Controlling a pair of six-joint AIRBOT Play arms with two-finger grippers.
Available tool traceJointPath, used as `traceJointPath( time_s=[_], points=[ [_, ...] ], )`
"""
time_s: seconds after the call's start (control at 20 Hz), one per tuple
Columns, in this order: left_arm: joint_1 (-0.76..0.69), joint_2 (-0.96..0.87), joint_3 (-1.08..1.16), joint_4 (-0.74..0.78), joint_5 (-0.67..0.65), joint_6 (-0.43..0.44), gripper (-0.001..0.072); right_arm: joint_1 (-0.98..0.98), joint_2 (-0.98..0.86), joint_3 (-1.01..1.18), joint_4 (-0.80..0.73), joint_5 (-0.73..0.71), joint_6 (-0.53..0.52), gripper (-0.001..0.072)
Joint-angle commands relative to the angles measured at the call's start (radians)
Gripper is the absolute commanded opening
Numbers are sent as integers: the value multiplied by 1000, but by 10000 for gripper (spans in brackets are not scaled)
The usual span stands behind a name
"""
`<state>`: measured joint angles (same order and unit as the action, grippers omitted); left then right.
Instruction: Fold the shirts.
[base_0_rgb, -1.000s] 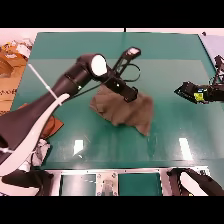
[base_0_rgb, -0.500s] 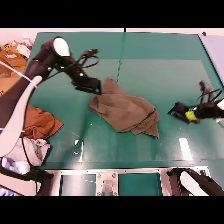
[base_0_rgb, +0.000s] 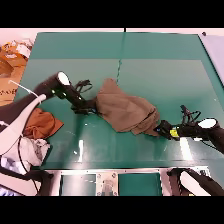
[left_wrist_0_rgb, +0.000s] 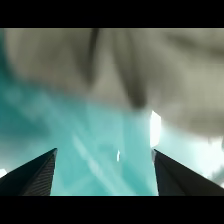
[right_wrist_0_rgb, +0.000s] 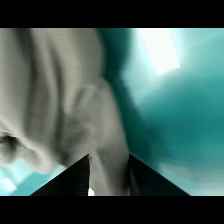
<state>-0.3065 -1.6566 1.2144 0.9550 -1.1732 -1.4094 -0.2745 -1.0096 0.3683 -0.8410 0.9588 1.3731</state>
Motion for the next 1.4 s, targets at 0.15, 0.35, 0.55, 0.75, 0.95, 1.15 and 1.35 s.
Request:
traceJointPath(
  time_s=[0.15, 0.35, 0.55, 0.75, 0.95, 1.15, 1.35],
  points=[
    [-92, -11, -67, -71, 370, 4, 292, 1, -141, -14, 231, -47, -227, 53],
    [-26, -3, 6, -48, 253, 12, 28, -15, -134, 99, 150, -9, -228, 13],
    [34, 118, 82, 243, 57, -66, 27, -106, -90, 338, -24, 98, -105, 12],
    [68, 319, 142, 262, -17, -56, 27, -131, 3, 556, 33, 166, -90, 12],
    [66, 515, 320, 174, -71, -48, 28, -132, 138, 801, 82, 165, -88, 13],
    [66, 621, 595, 166, -231, -48, 29, -161, 287, 1072, 71, 145, -29, 12],
    [66, 646, 785, 114, -343, -39, 28, -178, 415, 1255, -3, 63, 45, 12]
  ],
)
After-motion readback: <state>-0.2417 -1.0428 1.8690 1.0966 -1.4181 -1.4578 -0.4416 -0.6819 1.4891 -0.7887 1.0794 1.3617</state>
